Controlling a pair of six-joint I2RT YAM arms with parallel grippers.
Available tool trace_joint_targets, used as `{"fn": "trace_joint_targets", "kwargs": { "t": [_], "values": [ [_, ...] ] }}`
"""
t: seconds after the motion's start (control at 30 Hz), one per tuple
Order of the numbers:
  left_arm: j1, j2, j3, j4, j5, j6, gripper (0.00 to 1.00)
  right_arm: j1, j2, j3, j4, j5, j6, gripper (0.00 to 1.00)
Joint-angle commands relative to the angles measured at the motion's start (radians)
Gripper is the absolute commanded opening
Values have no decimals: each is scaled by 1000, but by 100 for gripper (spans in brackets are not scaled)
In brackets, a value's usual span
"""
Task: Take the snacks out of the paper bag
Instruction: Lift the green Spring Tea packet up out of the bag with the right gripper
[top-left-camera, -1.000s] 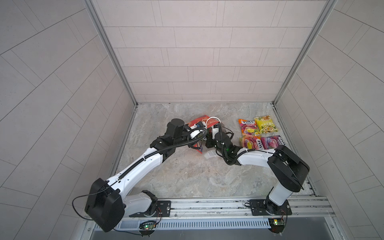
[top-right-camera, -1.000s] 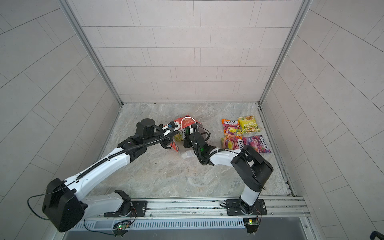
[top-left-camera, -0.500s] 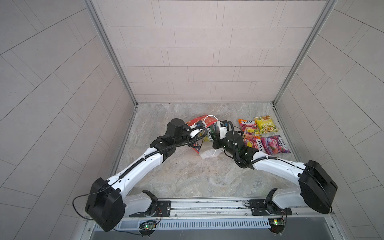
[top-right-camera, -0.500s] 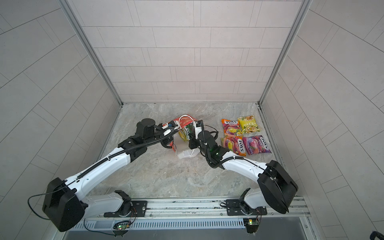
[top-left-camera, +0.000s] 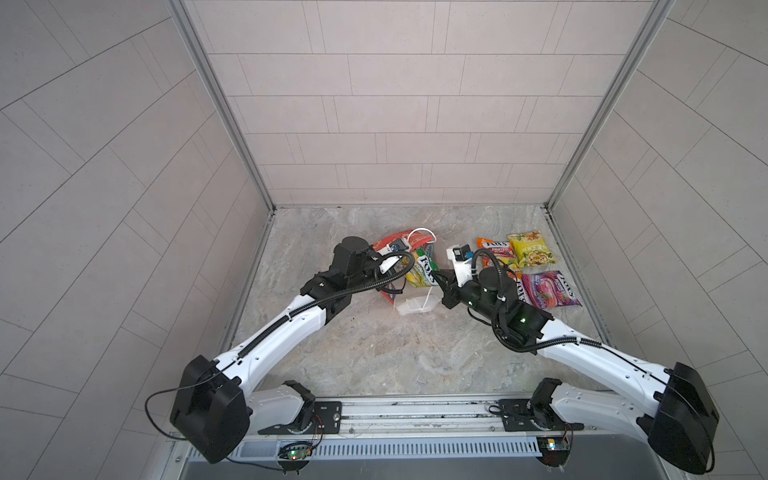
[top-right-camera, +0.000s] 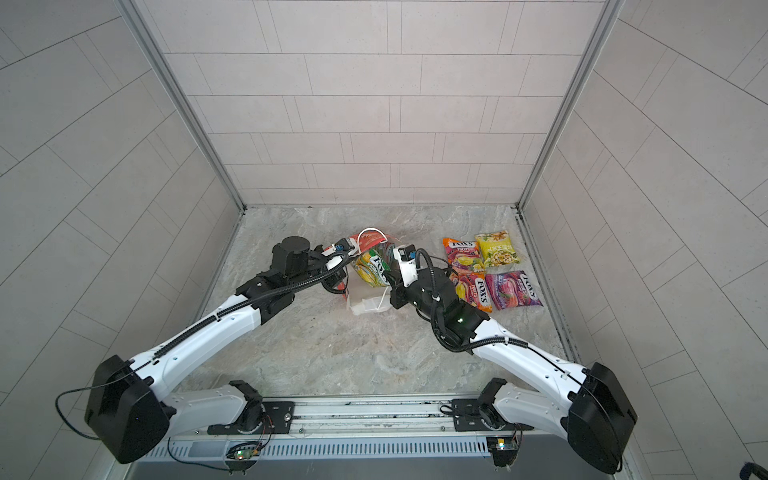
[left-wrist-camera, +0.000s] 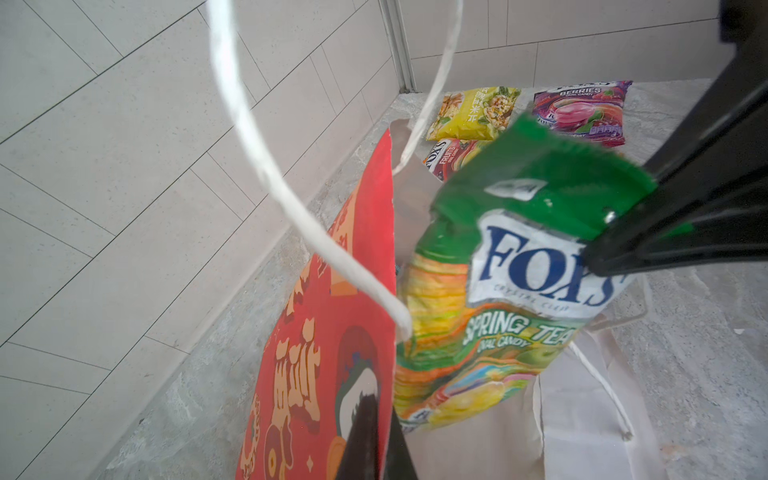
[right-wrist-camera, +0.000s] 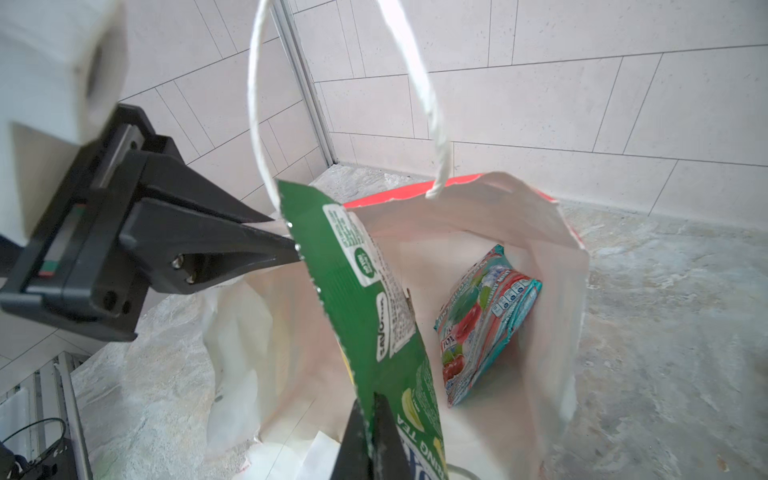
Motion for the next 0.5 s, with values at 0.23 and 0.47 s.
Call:
{"fn": "trace_joint_targets", "kwargs": {
  "t": [0.23, 0.47],
  "values": [
    [-2, -6, 8, 34, -79, -36, 0, -22, -161, 38, -69, -1, -61, 0],
    [1, -12, -2, 57, -152, -42, 0, -112, -240, 131, -196, -118, -53, 0]
  ]
}}
